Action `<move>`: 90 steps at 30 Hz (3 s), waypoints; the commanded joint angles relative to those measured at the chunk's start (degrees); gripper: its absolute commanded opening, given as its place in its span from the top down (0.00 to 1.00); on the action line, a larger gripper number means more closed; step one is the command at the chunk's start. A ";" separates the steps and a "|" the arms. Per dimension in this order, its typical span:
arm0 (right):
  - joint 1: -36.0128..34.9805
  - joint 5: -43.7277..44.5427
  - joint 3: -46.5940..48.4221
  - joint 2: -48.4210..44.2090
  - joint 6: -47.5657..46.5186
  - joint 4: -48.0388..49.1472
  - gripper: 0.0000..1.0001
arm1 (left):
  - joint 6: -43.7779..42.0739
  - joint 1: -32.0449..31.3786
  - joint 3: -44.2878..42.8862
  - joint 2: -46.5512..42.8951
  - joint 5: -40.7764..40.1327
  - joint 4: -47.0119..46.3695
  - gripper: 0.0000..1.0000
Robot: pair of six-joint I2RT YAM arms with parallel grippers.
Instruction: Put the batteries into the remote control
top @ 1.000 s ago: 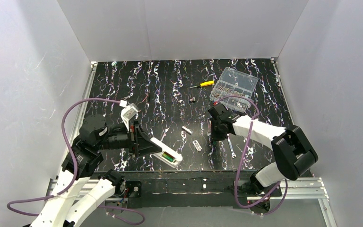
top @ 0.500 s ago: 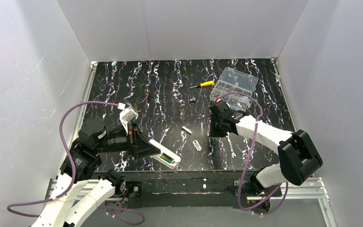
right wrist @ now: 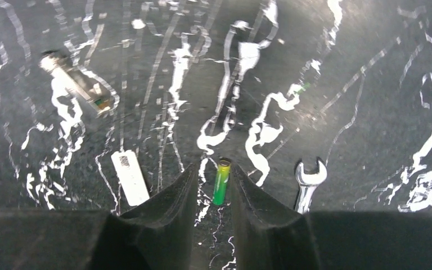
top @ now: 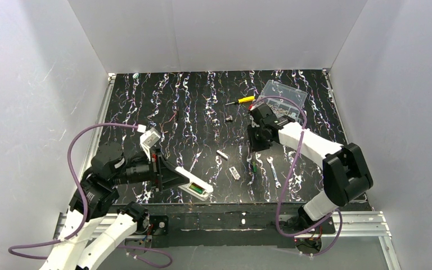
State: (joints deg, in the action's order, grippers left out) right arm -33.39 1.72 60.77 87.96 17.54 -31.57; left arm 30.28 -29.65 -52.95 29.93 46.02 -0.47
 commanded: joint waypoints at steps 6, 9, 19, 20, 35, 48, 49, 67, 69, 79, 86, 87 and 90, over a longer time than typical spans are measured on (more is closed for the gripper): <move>1.39 3.05 -3.31 2.10 14.88 -2.44 0.46 | -0.40 -0.15 -0.19 -2.43 0.63 -0.14 1.00; 1.36 2.48 -4.44 2.05 15.40 -1.64 0.45 | -0.45 -0.18 -0.01 -2.60 0.44 0.11 1.00; 1.30 0.50 -7.52 3.87 17.37 0.34 0.51 | -0.05 -0.16 0.04 -2.41 0.12 -0.38 1.00; 1.31 0.48 -7.73 3.95 17.52 0.49 0.51 | -0.05 -0.15 0.05 -2.50 0.05 -0.40 1.00; -0.97 3.00 -8.89 4.94 20.56 -0.76 0.74 | -0.05 -0.16 0.64 -3.42 -0.14 -0.33 1.00; -0.93 1.66 -13.20 -1.39 37.39 3.96 0.99 | -1.01 -0.18 0.44 -4.44 -0.95 2.11 1.00; -0.96 2.02 -13.65 -2.43 39.75 4.27 0.99 | -1.06 -0.19 0.43 -4.52 -1.08 2.20 1.00; -0.98 11.89 -14.50 -6.94 72.35 -6.23 0.99 | -0.66 -0.15 0.74 -5.28 -2.62 2.50 1.00; -0.98 11.12 -15.39 -6.02 73.96 -5.63 0.99 | -0.66 -0.17 0.70 -5.54 -2.81 2.70 1.00; -0.98 10.45 -17.36 -5.47 75.66 -3.75 0.52 | -0.93 -0.15 0.52 -6.14 -3.28 3.97 1.00; -0.98 11.57 -16.68 -7.64 72.32 -5.64 0.41 | -0.85 -0.15 0.95 -6.50 -3.65 4.03 1.00; -1.03 12.43 -16.21 -8.49 70.43 -5.86 0.41 | -0.84 -0.15 0.98 -6.48 -3.66 4.07 1.00; -0.98 14.17 -15.43 -11.99 58.99 -2.39 0.42 | -0.92 -0.15 0.91 -6.51 -3.74 4.33 1.00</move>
State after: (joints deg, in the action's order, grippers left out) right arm -34.17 11.99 43.90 81.12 88.01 -35.09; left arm 29.80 -29.65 -52.10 24.08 40.88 5.17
